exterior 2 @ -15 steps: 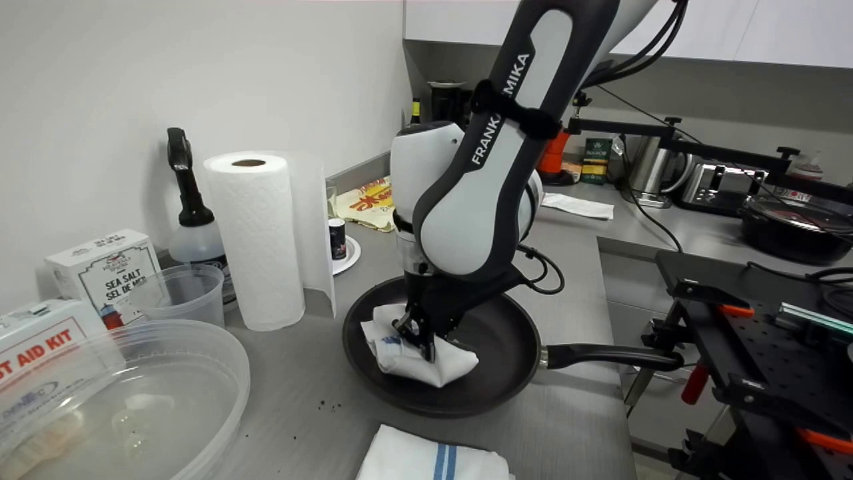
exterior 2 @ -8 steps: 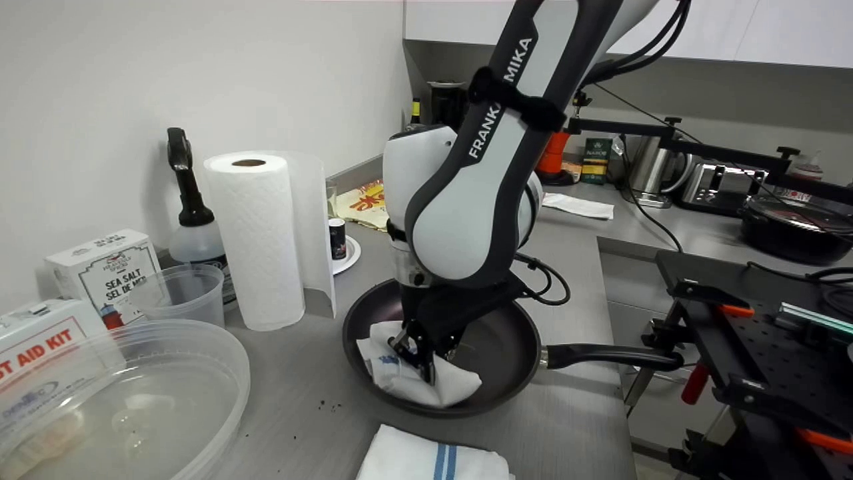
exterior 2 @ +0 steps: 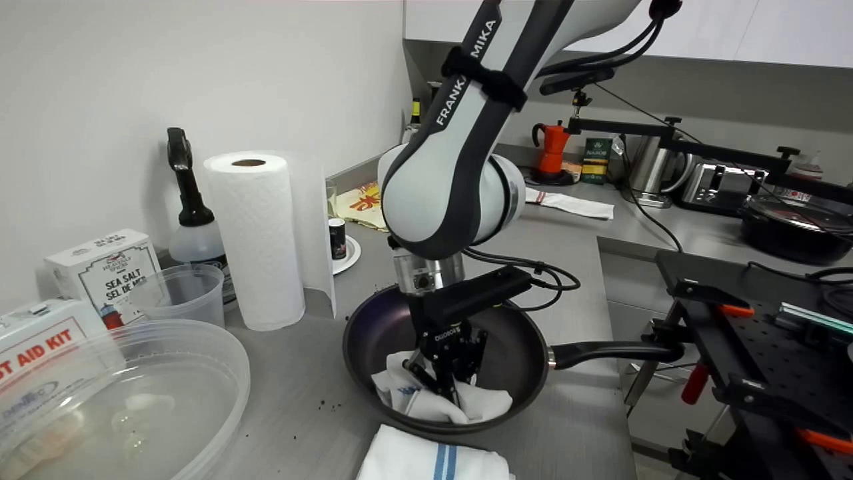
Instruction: Pick the cloth and wipe the pan, then put it back on the counter
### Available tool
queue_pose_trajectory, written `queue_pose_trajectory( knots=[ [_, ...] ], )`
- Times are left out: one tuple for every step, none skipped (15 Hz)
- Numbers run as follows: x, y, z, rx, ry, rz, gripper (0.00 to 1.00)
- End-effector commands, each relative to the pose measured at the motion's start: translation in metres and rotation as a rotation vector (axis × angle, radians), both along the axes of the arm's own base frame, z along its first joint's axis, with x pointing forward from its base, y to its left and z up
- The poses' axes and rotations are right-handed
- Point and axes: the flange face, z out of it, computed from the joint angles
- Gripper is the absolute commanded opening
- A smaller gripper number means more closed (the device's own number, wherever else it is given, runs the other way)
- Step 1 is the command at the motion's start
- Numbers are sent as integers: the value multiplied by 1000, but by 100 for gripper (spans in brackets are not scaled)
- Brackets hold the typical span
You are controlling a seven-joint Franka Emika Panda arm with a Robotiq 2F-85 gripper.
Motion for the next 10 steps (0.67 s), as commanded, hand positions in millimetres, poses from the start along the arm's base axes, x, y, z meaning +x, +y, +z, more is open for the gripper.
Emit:
queue_pose_trajectory(
  knots=[
    [-6,-2,-26,112,126,-12,4],
    [-5,-5,-27,132,149,-15,4],
    [-4,-8,-27,148,169,-18,4],
    [-1,-11,-26,169,186,-16,4],
    [1,-13,-24,182,198,-16,4],
    [4,-16,-21,193,202,-14,4],
    [8,-18,-18,205,207,-12,4],
    [11,-20,-12,213,206,-9,4],
    [14,-22,-5,226,202,1,4],
    [17,-24,3,235,195,10,4]
  ],
)
